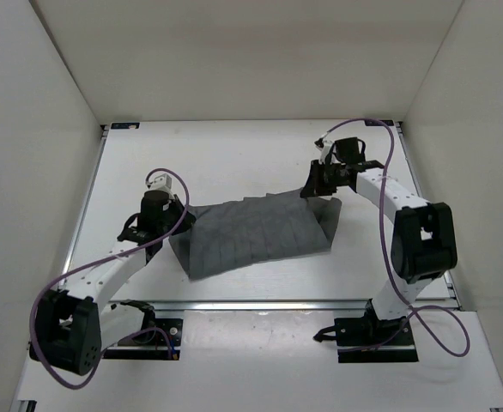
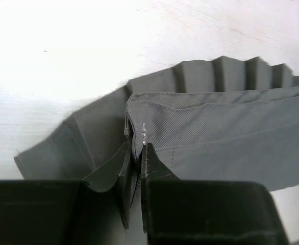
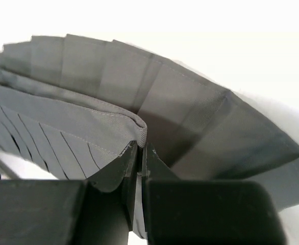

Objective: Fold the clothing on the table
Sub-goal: Fold the skirt

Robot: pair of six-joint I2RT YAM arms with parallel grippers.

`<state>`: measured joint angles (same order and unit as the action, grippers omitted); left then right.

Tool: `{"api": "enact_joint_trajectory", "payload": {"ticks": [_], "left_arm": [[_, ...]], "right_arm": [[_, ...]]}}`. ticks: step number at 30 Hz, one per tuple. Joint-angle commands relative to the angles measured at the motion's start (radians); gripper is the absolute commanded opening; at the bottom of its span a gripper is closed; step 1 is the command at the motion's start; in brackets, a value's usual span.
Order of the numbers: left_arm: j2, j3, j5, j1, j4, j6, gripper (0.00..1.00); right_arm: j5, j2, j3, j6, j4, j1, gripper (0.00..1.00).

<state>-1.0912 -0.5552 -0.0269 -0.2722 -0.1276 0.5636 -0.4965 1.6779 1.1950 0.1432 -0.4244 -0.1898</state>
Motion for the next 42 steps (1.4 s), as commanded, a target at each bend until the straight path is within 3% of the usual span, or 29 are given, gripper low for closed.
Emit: {"api": "enact_joint_trajectory", "payload": {"ticks": [1, 2, 3, 4, 5, 9, 13, 15, 19, 23, 38, 42], "left_arm": [[-0.058, -0.026, 0.128, 0.028, 0.074, -0.021, 0.03], [-0.077, -0.031, 0.133, 0.042, 0.083, -0.015, 0.11], [-0.11, -0.038, 0.127, 0.041, 0.083, -0.022, 0.2], [-0.137, -0.051, 0.111, 0.057, 0.11, -0.027, 0.4], [-0.148, -0.067, 0.116, 0.054, 0.114, -0.03, 0.49], [-0.167, -0.136, 0.093, 0.08, 0.086, -0.041, 0.59], [-0.089, -0.118, 0.102, 0.082, 0.039, -0.027, 0.6], [-0.041, -0.083, 0.093, 0.065, 0.008, -0.008, 0.55], [0.03, -0.011, 0.105, 0.042, -0.066, 0.016, 0.48], [0.066, 0.049, 0.077, 0.071, -0.104, 0.025, 0.49], [0.074, 0.123, 0.076, 0.07, -0.159, 0.048, 0.51], [0.059, 0.121, 0.079, 0.065, -0.161, 0.053, 0.52]], "right_arm": [[0.12, 0.092, 0.127, 0.025, 0.089, -0.002, 0.0], [0.143, 0.135, 0.188, 0.025, 0.06, -0.014, 0.0], [0.204, 0.158, 0.227, 0.022, 0.014, -0.022, 0.07], [0.289, 0.207, 0.308, 0.021, -0.017, -0.034, 0.12], [0.329, 0.245, 0.377, 0.025, -0.069, -0.04, 0.23], [0.411, 0.249, 0.414, 0.028, -0.131, -0.025, 0.34], [0.397, 0.129, 0.235, 0.045, -0.07, 0.024, 0.37], [0.385, 0.092, 0.146, 0.052, -0.034, 0.064, 0.38], [0.362, 0.088, 0.077, 0.047, -0.043, 0.122, 0.38], [0.394, 0.074, 0.013, 0.053, -0.025, 0.107, 0.39], [0.406, 0.186, 0.054, 0.064, -0.08, 0.082, 0.38], [0.382, 0.198, 0.063, 0.059, -0.086, 0.076, 0.28]]}}
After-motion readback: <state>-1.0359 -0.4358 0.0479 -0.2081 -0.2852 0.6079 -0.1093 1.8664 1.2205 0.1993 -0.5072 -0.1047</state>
